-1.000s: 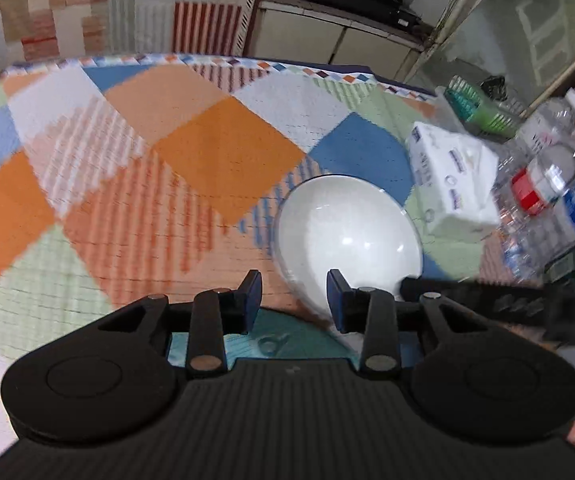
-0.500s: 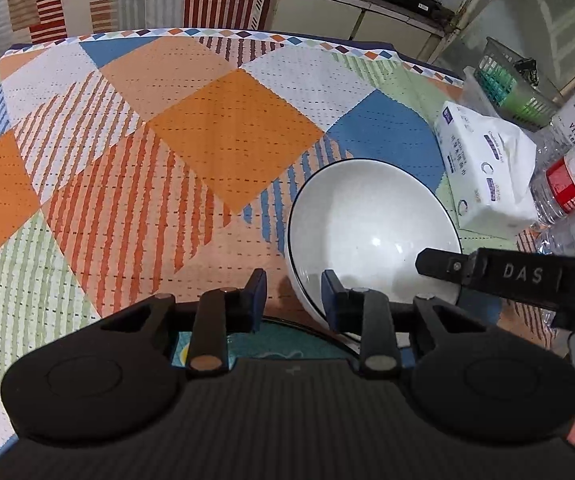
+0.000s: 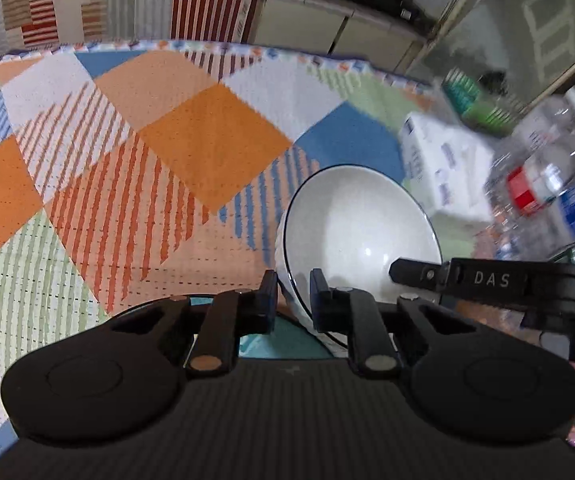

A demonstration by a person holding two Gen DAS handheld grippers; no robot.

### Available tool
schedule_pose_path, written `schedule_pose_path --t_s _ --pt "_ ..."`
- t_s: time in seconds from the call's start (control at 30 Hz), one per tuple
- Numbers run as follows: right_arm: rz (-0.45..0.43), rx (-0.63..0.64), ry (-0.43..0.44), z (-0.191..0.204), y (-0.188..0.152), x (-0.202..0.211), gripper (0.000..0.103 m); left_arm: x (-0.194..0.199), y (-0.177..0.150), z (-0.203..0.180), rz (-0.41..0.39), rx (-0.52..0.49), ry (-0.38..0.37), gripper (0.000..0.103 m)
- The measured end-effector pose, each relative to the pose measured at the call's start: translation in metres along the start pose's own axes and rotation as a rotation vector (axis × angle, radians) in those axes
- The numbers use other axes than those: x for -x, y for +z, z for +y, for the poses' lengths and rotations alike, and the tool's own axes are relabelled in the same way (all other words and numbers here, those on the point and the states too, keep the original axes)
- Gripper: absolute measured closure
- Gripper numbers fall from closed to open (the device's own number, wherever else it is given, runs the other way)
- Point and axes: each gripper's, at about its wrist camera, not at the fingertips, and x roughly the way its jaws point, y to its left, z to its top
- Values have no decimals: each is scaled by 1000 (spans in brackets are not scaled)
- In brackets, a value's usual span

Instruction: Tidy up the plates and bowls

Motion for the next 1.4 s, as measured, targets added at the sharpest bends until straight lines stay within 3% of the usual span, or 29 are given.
schedule_pose_path --t_s 0.37,0.73,1.03,1.4 --pt "-48 37 75 -5 -18 72 91 68 -20 -34 -47 -52 -33 88" --pt "-106 140 78 -10 -63 151 91 124 -64 -63 0 -67 -107 88" --pt "-104 230 13 -16 -110 170 91 125 -100 -72 105 -25 -106 89" --pt "-92 314 -42 -20 -138 164 91 97 -129 -71 259 32 -81 89"
